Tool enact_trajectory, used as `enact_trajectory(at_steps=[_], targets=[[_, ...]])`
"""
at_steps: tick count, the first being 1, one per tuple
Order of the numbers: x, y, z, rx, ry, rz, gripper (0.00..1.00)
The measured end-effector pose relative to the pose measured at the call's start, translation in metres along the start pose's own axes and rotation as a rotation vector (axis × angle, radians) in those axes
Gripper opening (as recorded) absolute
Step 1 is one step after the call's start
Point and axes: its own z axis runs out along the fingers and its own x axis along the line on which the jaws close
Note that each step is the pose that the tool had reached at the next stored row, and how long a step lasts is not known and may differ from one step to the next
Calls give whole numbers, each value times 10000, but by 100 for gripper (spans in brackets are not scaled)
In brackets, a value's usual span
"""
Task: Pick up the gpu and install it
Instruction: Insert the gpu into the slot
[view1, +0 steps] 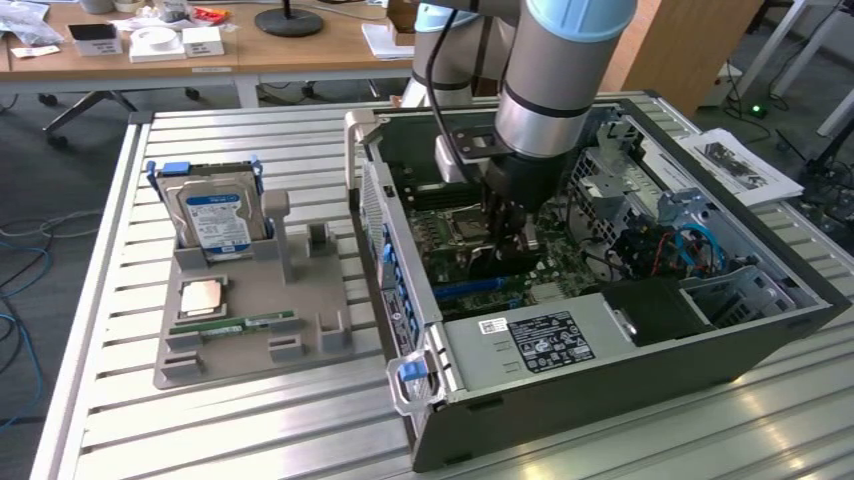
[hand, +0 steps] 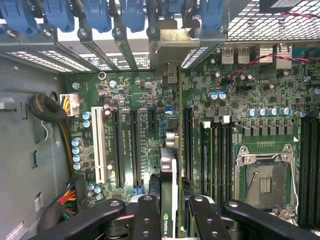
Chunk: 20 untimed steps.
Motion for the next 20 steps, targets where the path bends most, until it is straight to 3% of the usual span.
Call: enact_trajectory(at_steps=[20], targets=[[5,65,6,0,0,1,27]])
